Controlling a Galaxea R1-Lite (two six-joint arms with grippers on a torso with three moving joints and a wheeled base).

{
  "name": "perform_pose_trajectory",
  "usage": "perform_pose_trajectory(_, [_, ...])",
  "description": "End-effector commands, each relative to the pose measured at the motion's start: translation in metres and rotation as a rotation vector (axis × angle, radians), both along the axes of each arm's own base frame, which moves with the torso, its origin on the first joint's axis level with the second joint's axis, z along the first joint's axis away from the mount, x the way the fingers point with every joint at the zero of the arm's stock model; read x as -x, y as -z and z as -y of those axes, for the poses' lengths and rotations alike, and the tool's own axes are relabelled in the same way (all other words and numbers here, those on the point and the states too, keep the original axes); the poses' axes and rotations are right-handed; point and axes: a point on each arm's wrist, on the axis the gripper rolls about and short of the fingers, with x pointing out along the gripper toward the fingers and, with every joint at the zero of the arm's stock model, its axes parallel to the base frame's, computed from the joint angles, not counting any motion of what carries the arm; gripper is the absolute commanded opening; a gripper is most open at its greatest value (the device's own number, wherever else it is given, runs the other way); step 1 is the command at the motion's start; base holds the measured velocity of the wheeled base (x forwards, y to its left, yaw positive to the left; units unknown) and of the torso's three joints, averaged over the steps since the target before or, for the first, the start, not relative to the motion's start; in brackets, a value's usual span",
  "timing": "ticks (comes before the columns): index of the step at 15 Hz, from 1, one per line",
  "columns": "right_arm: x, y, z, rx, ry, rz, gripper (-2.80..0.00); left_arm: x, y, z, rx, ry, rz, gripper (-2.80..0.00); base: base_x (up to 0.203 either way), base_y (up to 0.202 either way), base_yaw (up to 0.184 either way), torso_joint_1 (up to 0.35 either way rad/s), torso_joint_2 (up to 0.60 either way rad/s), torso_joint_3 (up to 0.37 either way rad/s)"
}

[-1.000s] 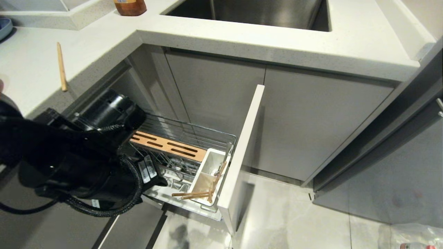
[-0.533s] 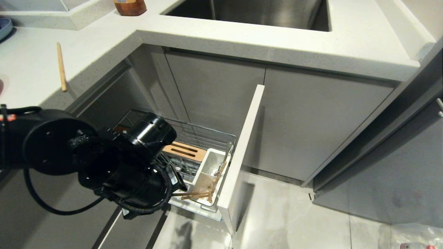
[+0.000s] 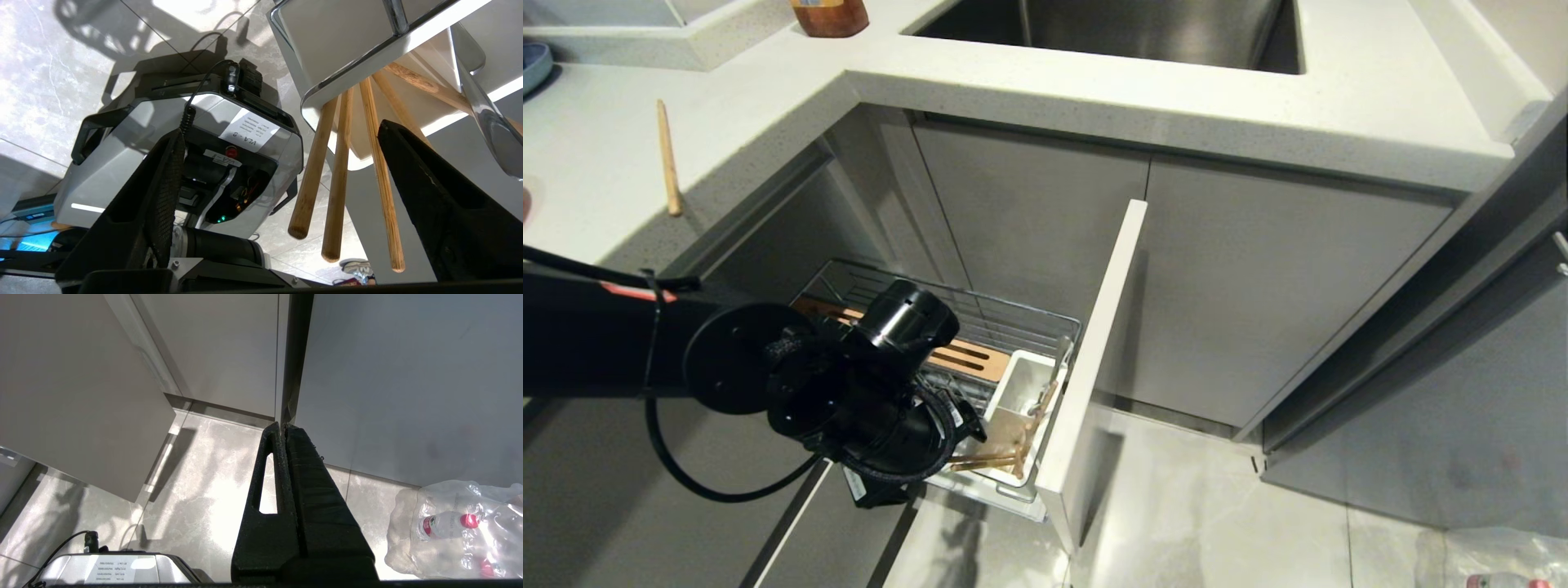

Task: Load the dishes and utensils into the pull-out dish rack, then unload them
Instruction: Take the chopsticks out of the cupboard

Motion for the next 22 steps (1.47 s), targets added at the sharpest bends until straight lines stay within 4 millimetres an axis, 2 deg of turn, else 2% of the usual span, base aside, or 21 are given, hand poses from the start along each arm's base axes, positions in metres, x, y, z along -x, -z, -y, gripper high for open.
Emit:
perform_pose_trajectory(1, [-0.0001,-0.0001,0.0,0.0,0.0,-0.001,-2.8,-0.001,0.0008,0.0001,0.002,-0.006,-0.005,0.0,0.0,0.0,0.0,0.0,0.0,0.0])
perform_pose_trajectory(12, [-0.0001,-0.0001,0.0,0.0,0.0,-0.001,-2.8,-0.0018,0.0,0.0019,0.042,0.016,-0.024,0.0,0.0,0.0,0.0,0.0,0.0,0.0])
perform_pose_trajectory(13, [-0.0001,-0.0001,0.0,0.0,0.0,-0.001,-2.8,-0.0021,0.0003,0.0021,0.041,0.016,-0.024,-2.8,0.0,0.0,0.0,0.0,0.0,0.0])
perform_pose_trajectory(22, [0.0,0.0,0.0,0.0,0.0,0.0,-2.8,-0.0013,-0.0008,0.0026,0.043,0.019,-0.021,-2.8,0.0,0.0,0.0,0.0,0.0,0.0])
